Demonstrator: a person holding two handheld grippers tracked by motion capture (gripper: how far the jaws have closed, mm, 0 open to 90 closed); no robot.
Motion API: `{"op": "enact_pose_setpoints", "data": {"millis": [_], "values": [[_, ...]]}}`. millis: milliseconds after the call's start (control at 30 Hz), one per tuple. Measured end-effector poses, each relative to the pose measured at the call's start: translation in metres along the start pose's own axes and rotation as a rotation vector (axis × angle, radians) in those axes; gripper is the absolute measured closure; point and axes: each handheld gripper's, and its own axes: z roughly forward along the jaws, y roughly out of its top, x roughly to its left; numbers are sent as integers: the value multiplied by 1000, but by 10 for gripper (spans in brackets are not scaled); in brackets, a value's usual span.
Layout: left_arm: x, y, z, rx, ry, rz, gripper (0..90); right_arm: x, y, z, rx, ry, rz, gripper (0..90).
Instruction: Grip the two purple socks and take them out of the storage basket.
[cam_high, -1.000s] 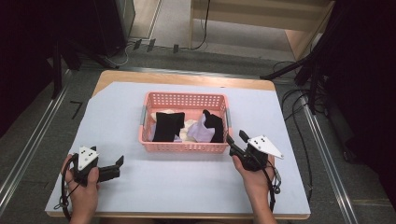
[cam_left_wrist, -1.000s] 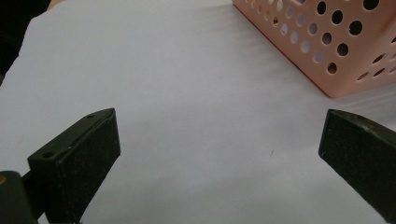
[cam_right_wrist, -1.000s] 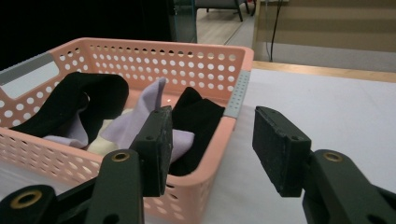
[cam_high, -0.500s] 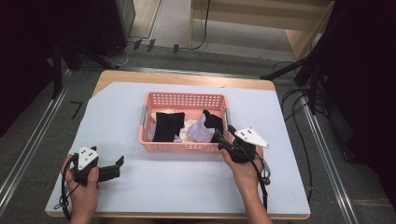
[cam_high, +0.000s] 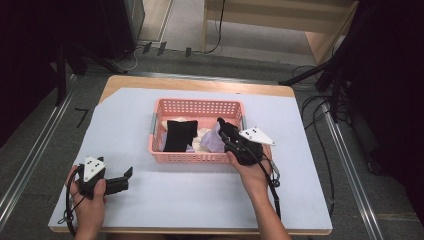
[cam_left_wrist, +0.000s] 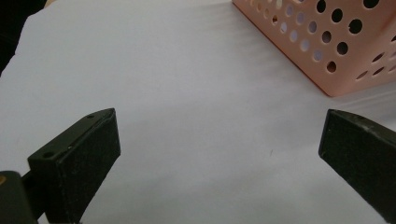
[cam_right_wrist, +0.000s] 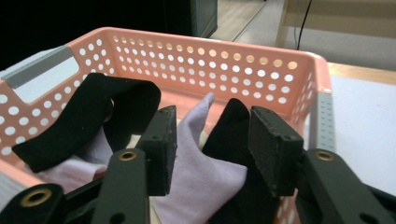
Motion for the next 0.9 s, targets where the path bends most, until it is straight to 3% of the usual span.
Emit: {"op": "enact_pose_setpoints", "data": {"millis": [167,467,667,800,900], "values": [[0,0,0,2,-1,2,0,0,2,12,58,-3,2,556],[1,0,0,-2,-3,0,0,1,5,24,112,4,6,600],[1,0,1,-2,-6,-3,0,2,10,35,200,-1,11,625],[1,0,1,-3,-6,-3,0,4,11,39,231,-11,12,628],[1,0,1,-1,-6,1,0,3,12,42,255,6,41,644]]}}
